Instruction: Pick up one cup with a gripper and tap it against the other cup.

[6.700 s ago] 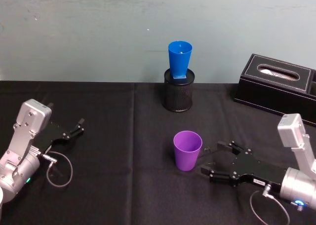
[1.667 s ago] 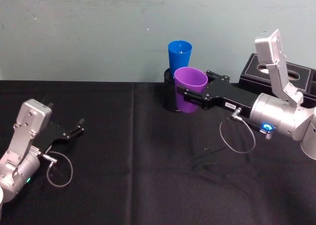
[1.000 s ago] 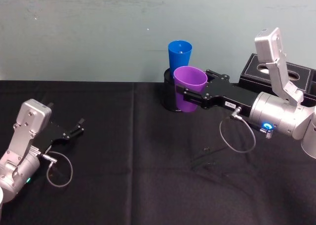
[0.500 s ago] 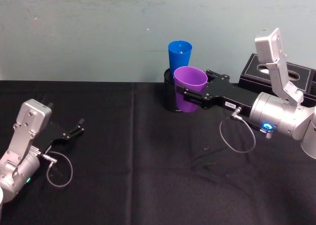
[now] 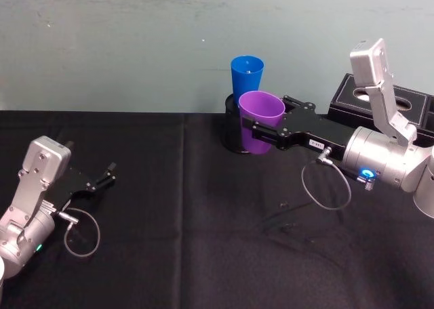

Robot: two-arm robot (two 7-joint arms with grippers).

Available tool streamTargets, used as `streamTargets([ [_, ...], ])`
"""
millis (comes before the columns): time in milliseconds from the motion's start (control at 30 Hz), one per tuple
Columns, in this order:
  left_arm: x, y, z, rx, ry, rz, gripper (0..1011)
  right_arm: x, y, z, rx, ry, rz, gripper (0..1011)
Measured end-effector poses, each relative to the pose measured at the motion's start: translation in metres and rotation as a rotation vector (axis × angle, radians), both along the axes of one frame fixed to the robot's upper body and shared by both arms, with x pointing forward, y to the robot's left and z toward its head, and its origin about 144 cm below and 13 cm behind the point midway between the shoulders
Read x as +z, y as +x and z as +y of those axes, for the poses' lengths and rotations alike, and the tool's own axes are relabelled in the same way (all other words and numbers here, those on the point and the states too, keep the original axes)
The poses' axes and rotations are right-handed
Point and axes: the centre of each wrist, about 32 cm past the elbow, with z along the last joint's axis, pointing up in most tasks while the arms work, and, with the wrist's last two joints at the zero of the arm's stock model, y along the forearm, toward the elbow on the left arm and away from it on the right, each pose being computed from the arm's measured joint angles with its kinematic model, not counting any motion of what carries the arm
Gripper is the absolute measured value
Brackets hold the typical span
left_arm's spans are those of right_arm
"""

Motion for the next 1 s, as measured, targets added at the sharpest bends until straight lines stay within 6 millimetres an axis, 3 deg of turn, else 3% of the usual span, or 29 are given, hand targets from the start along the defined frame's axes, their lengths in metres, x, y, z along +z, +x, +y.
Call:
streamTargets([
  [1000,0.0,0.0,0.0,0.0,0.0,0.0,1011,0.0001,0.0,0.0,0.0,0.0,0.0,724],
])
